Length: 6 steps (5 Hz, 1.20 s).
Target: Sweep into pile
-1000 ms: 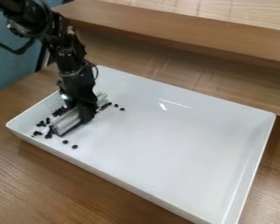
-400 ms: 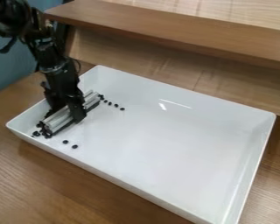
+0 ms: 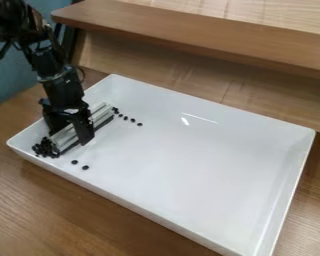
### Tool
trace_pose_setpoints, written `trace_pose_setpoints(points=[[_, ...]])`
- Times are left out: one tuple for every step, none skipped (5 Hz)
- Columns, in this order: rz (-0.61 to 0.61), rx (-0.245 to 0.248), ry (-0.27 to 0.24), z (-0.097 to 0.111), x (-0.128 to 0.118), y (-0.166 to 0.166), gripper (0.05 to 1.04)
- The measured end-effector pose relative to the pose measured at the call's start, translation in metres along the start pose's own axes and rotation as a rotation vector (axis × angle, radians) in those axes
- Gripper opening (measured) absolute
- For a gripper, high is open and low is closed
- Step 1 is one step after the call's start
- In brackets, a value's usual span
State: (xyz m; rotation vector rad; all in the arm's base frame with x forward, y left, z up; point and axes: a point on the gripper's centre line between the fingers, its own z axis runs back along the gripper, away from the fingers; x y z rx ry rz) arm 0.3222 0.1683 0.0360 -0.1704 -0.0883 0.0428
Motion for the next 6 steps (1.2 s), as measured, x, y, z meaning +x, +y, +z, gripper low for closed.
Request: trace_pose_setpoints(points=[[0.014, 0.068, -0.011, 0.032, 0.008, -0.008, 0.997], [-0.001, 0.141, -0.002, 0.056, 0.013, -0.026, 0.998], [-0.024, 0.173, -0.007, 0.073, 0.019, -0.045, 0.998], [-0.109, 0.130, 0.003, 0.070, 0.026, -0.084, 0.998], [-0.191, 0.108, -0.015, 0.071, 0.029, -0.119, 0.998], [-0.226, 0.110, -0.008, 0.065, 0.023, -0.139, 0.998]])
